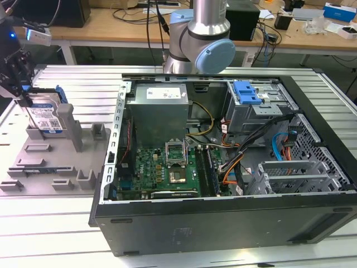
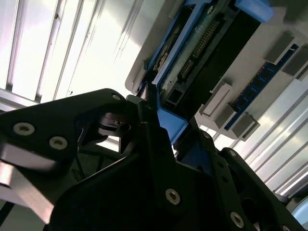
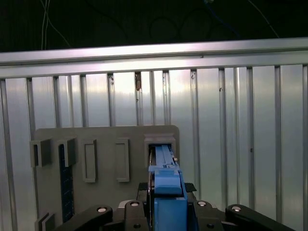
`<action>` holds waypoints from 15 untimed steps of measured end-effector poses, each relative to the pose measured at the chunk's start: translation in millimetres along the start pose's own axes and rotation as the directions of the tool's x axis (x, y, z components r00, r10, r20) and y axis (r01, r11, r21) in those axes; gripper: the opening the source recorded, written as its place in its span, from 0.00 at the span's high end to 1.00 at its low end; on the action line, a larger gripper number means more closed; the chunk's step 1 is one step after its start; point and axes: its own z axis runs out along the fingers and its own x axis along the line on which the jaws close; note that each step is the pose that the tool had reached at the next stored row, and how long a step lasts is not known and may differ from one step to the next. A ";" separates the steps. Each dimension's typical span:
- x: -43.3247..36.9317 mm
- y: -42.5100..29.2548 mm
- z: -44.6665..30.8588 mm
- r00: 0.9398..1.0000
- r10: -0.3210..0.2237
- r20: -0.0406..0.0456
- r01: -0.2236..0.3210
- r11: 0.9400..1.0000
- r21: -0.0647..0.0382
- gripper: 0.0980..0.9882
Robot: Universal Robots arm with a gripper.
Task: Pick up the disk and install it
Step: 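Pick up the disk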
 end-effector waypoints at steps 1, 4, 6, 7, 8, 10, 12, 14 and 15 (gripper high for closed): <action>0.0 0.0 0.0 1.000 0.000 0.000 0.000 1.000 0.000 0.70; 0.2 0.0 0.0 1.000 0.000 0.000 0.000 1.000 0.000 0.70; 1.4 -0.3 -8.2 1.000 0.000 0.000 0.000 1.000 0.000 0.70; 1.5 -0.4 -11.3 1.000 0.000 0.000 0.000 1.000 0.000 0.70; 1.6 -0.5 -15.0 1.000 -0.001 0.001 0.001 1.000 0.000 0.70; 1.9 -0.9 -23.8 1.000 -0.002 0.003 0.002 1.000 0.000 0.70; 2.2 -1.6 -34.2 1.000 -0.003 0.008 0.003 1.000 0.000 0.70; 2.4 -2.4 -42.0 1.000 -0.004 0.012 0.004 1.000 0.000 0.70; 2.6 -3.0 -49.2 1.000 -0.005 0.016 0.005 1.000 0.000 0.70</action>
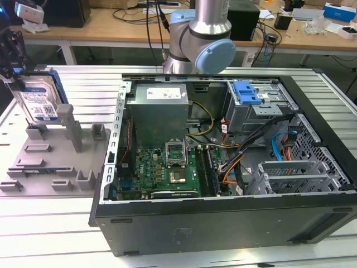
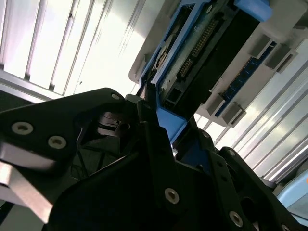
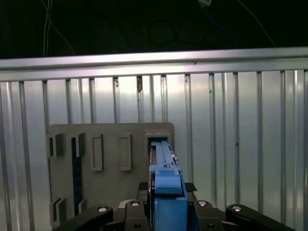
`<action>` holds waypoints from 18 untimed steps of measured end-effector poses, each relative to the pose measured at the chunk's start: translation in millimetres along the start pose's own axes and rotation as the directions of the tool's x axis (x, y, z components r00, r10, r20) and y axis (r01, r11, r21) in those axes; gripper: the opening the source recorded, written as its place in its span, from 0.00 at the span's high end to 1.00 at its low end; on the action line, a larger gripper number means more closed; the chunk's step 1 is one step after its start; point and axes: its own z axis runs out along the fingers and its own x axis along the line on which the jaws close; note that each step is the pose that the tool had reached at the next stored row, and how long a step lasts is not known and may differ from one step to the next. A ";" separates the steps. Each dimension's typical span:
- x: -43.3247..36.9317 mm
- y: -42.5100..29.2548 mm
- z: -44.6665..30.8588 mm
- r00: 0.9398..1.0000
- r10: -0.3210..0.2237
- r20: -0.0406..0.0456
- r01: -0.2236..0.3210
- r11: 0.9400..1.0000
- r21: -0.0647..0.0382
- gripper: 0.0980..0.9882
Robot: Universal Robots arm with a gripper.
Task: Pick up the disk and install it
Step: 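Pick up the disk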
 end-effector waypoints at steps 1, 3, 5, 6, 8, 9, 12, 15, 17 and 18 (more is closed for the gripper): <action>0.1 -0.6 -7.6 1.000 -0.001 0.003 0.001 1.000 0.000 0.70; 0.3 -1.6 -18.7 1.000 -0.002 0.008 0.002 1.000 0.000 0.70; 0.4 -2.3 -27.4 1.000 -0.003 0.011 0.003 1.000 0.000 0.70; 0.5 -2.6 -31.1 1.000 -0.003 0.013 0.003 1.000 0.000 0.70; 0.7 -3.6 -42.9 1.000 -0.004 0.018 0.004 1.000 -0.001 0.70; 0.8 -4.1 -48.3 1.000 -0.004 0.020 0.004 1.000 -0.001 0.70; 1.0 -5.2 -64.2 1.000 -0.004 0.024 0.004 1.000 -0.001 0.70; 1.3 -6.7 -82.9 1.000 -0.003 0.029 0.003 1.000 -0.001 0.70; 1.6 -7.6 -93.4 0.999 -0.003 0.032 0.003 1.000 -0.001 0.70; 1.7 -8.1 -98.4 0.999 -0.003 0.033 0.003 1.000 -0.001 0.70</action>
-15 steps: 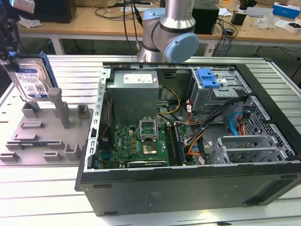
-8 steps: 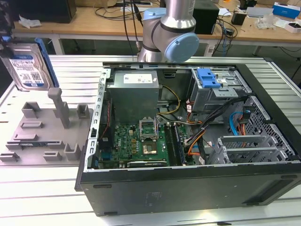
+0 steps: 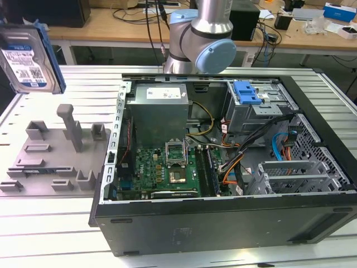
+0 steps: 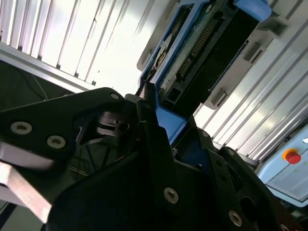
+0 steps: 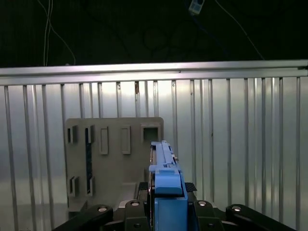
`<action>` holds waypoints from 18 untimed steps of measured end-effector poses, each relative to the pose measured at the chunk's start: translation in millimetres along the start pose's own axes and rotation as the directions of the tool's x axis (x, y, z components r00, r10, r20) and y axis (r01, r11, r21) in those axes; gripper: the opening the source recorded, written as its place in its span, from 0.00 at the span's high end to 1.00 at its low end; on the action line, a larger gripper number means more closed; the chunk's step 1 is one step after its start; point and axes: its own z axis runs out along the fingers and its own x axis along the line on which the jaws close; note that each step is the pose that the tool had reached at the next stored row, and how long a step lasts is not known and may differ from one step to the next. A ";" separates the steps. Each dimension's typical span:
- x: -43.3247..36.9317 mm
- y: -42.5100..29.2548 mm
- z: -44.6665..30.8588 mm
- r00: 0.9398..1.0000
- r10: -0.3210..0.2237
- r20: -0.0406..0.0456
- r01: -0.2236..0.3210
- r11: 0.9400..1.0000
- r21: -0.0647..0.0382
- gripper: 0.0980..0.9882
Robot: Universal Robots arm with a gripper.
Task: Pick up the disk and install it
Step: 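Pick up the disk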
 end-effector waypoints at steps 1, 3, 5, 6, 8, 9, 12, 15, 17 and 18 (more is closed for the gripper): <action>0.0 -0.4 -4.4 1.000 0.000 0.001 0.000 1.000 0.000 0.70; 0.0 -1.3 -14.8 1.000 0.000 0.004 0.000 1.000 0.000 0.70; 0.2 -2.3 -25.8 1.000 0.000 0.008 0.000 1.000 0.000 0.70; 0.4 -2.7 -29.0 1.000 0.000 0.009 0.000 1.000 0.000 0.70; 1.0 -3.7 -35.0 1.000 0.000 0.013 0.000 1.000 0.000 0.70; 1.3 -4.0 -36.6 1.000 0.000 0.014 0.000 1.000 0.000 0.70; 1.7 -4.1 -37.0 1.000 0.001 0.015 -0.001 1.000 0.000 0.70; 1.9 -4.1 -37.1 1.000 0.000 0.015 0.000 1.000 -0.001 0.70; 1.9 -4.1 -37.0 1.000 0.000 0.015 0.000 1.000 0.000 0.70; 2.0 -4.1 -37.0 1.000 0.000 0.015 0.000 1.000 0.000 0.70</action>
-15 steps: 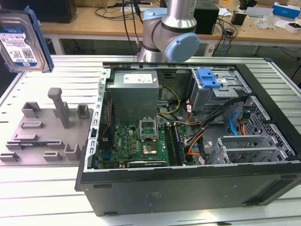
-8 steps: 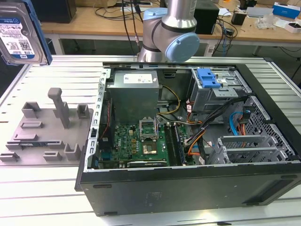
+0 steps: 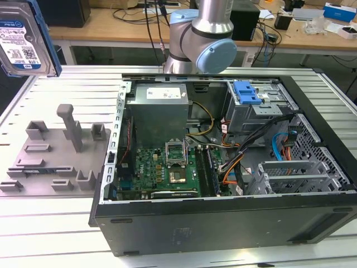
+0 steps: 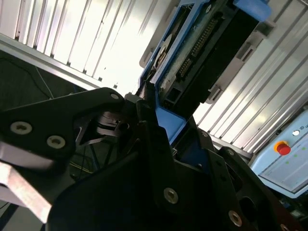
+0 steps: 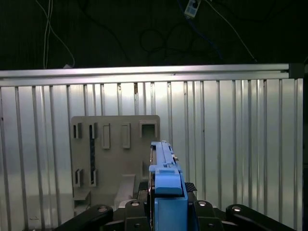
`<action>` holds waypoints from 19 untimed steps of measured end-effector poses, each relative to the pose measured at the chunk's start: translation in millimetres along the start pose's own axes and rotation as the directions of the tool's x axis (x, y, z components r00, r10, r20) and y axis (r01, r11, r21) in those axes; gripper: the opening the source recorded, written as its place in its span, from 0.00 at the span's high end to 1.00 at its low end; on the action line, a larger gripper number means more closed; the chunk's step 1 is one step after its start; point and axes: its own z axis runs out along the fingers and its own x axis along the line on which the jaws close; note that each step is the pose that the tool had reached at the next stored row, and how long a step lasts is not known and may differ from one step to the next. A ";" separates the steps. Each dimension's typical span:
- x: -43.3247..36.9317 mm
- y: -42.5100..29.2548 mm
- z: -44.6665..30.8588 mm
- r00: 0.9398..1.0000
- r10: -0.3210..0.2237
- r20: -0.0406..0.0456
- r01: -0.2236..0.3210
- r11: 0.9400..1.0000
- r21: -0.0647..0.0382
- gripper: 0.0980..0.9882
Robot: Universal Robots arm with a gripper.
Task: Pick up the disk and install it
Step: 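Pick up the disk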
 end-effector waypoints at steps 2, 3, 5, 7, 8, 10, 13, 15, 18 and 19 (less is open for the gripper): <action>1.6 -3.6 -0.1 1.000 0.000 0.000 0.000 1.000 0.000 0.70; 3.0 -6.3 -0.4 1.000 0.000 0.000 0.000 1.000 -0.001 0.70; 6.9 -13.3 -1.8 1.000 0.000 0.000 0.000 1.000 -0.002 0.70; 13.4 -23.5 -3.8 1.000 0.000 0.000 0.000 1.000 -0.006 0.70; 16.0 -26.9 -4.6 1.000 0.000 0.000 0.000 1.000 -0.008 0.70; 21.8 -34.3 -6.2 1.000 0.000 0.000 0.000 1.000 -0.011 0.70; 32.6 -58.8 -8.9 1.000 0.001 -0.001 -0.001 1.000 -0.018 0.70; 33.4 -71.0 -8.7 1.000 0.000 -0.001 0.000 1.000 -0.020 0.70; 33.7 -86.0 -8.4 1.000 0.000 -0.001 0.000 1.000 -0.020 0.70; 34.0 -90.8 -8.2 1.000 -0.001 -0.001 0.001 1.000 -0.020 0.70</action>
